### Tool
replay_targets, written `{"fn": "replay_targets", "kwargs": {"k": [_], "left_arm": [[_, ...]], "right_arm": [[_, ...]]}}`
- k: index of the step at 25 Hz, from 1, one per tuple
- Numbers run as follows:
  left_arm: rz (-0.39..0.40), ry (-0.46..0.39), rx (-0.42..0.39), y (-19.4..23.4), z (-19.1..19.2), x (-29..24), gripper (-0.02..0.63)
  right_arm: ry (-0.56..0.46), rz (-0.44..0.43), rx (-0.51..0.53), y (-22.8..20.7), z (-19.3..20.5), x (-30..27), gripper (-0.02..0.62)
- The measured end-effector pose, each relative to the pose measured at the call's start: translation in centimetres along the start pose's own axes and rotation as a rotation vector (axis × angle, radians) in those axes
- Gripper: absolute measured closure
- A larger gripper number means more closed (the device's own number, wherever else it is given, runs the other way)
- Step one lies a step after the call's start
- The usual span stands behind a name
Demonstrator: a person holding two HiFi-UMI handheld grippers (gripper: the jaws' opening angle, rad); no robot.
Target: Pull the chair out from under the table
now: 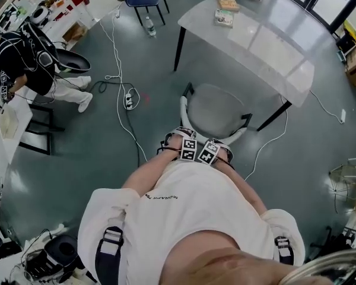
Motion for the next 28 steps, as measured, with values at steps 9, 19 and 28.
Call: {"fn": "replay_targets", "kwargs": {"k": [9,19,28], "left_arm": [[0.072,-0.171,0.208,0.4,1.2,3.4,0.508],[-0.116,-0.508,0.562,4.3,1.2,10.4,0.601],[-0.35,-0.794,0.827,8.2,1.0,18.2,0.601]], "right_arm": [[-0.055,-0.106,-0.198,-2.0,0.2,2.9,0.499],[-0.182,0.095,-0.53,-8.5,2.7,4.4,0.58],[-0.587,0.109,-0.868,-16.4,-0.4,12.9,0.581]]}}
Point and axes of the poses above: the fingertips, and each gripper's own axes: x backward along the fingers, y to its left, z out of its underside, the point moved 9 cm from there along x, backward along the fingers, and after that the axes turned 13 degrees about z, right-handed, at the moved point
